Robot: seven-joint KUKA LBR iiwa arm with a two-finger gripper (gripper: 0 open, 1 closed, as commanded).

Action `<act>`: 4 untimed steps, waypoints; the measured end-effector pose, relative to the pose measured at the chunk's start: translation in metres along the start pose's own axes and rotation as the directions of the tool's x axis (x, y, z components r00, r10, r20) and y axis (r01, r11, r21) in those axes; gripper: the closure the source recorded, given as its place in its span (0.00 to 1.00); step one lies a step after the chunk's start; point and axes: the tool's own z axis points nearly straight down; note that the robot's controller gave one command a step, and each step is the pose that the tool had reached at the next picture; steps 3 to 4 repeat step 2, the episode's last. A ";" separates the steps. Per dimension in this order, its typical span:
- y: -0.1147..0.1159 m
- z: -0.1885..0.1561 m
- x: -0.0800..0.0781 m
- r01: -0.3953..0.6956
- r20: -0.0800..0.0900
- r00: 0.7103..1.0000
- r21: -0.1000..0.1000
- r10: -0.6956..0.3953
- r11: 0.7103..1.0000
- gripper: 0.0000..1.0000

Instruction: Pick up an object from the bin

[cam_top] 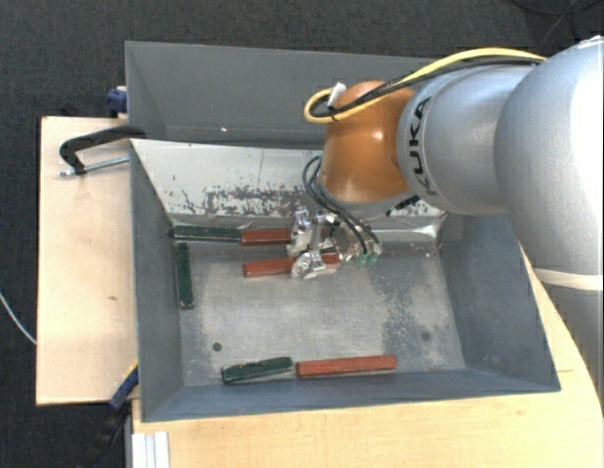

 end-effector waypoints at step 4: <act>0.019 -0.200 0.014 0.008 0.012 1.000 0.001 -0.008 1.000 1.00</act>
Offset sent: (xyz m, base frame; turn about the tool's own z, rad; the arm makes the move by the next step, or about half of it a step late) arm -0.0207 0.0146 0.1935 -0.0080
